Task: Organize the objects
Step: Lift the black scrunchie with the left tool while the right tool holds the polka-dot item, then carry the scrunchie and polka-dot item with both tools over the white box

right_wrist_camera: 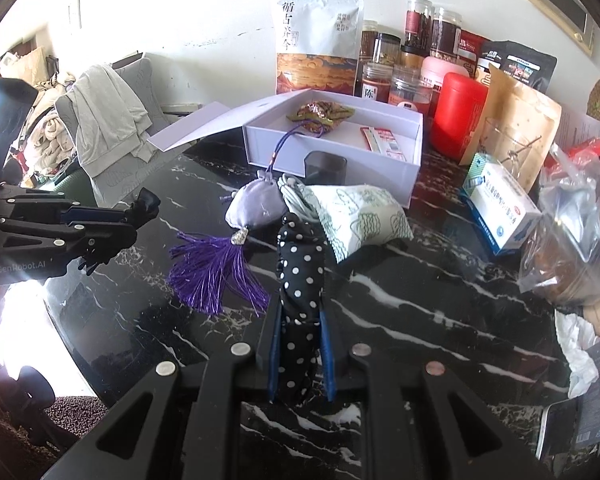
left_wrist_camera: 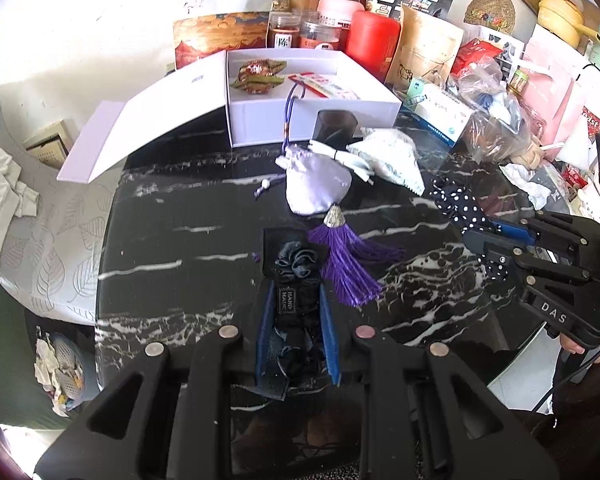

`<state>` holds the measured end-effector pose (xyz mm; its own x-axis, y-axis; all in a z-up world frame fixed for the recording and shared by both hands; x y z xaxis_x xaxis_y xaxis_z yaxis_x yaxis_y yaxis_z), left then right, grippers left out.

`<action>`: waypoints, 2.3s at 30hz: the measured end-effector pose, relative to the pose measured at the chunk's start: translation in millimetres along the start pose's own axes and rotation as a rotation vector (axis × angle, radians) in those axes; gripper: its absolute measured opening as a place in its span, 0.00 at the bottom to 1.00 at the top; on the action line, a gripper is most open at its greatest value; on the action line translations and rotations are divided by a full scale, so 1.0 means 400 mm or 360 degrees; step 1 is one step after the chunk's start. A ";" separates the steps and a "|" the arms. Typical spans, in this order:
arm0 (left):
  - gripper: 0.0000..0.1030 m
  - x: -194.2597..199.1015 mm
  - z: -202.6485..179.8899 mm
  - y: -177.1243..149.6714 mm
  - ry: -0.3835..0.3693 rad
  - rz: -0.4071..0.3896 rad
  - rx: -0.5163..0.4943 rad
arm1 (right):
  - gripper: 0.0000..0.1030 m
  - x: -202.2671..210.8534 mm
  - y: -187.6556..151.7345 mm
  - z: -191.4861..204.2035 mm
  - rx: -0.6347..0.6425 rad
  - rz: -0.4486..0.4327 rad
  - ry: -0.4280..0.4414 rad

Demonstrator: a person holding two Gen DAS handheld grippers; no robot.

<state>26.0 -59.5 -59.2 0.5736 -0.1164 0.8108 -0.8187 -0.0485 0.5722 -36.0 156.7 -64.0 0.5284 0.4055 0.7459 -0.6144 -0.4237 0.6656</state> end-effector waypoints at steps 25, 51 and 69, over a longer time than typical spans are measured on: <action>0.20 -0.073 -0.016 0.280 -0.0018 -0.0062 -0.0072 | 0.15 -0.052 0.174 -0.097 0.0036 -0.0070 -0.0017; 0.20 -0.304 0.020 0.588 0.0030 -0.0059 -0.0079 | 0.15 -0.196 0.435 -0.222 0.0014 -0.0190 -0.0032; 0.20 -0.414 0.091 0.762 0.0142 -0.0112 -0.0073 | 0.15 -0.297 0.584 -0.299 -0.0059 -0.0241 -0.0043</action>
<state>-319.5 -91.2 -23.6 0.6313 -0.0255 0.7751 -0.7754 -0.0076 0.6314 -312.4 106.2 -0.3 0.6318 0.4404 0.6378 -0.5473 -0.3292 0.7695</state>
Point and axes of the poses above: each gripper's, at about its wrist camera, not at the fingertips, and x roughly against the way its jaws point, z to its left, y to its top, the point moved 3 cm from there along -x, roughly the way its jaws point, and after that the axes turned 2 degrees about -x, right-handed, at the moved point
